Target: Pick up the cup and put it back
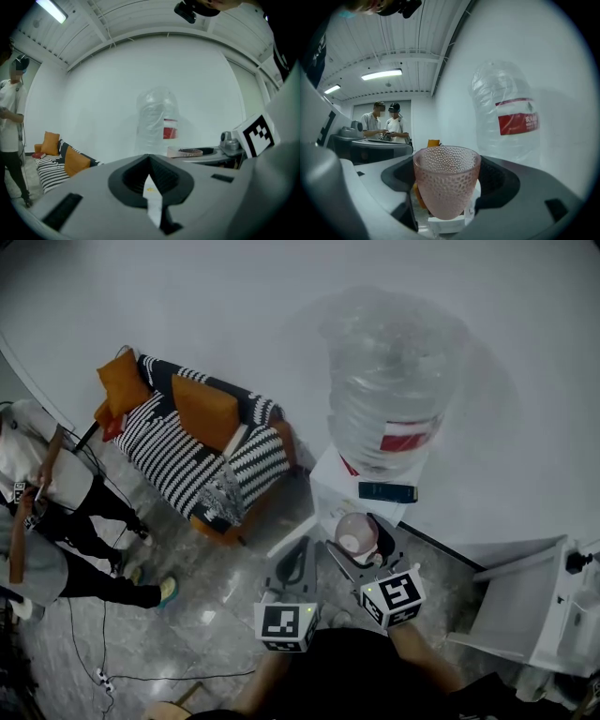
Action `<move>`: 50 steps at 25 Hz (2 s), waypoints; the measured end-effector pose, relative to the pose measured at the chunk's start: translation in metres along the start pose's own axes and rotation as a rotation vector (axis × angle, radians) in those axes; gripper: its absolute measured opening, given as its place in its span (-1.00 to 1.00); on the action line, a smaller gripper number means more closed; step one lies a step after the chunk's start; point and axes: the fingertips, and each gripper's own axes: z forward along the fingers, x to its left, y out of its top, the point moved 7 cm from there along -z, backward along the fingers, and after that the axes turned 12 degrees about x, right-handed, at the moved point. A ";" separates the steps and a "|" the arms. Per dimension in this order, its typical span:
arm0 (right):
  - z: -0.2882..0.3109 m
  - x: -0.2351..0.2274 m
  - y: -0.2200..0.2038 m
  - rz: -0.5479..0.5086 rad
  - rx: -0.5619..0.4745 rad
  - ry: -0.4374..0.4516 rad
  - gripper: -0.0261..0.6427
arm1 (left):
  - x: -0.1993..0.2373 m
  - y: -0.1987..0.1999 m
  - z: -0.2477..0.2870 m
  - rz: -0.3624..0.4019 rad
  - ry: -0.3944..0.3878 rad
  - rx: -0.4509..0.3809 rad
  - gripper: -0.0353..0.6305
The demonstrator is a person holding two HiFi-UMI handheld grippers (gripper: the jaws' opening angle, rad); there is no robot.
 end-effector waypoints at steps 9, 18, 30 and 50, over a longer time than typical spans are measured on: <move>0.034 -0.007 -0.026 -0.047 0.064 -0.013 0.25 | 0.029 -0.007 0.030 0.029 0.000 0.036 -0.86; 0.094 -0.008 -0.120 -0.004 0.107 -0.062 0.25 | 0.061 -0.135 0.106 0.047 -0.059 0.180 -0.86; 0.196 -0.028 -0.398 0.020 0.221 0.000 0.25 | 0.081 -0.405 0.240 0.139 -0.203 0.178 -0.86; 0.312 -0.111 -0.670 0.005 0.135 -0.072 0.25 | 0.087 -0.656 0.393 0.237 -0.289 0.153 -0.86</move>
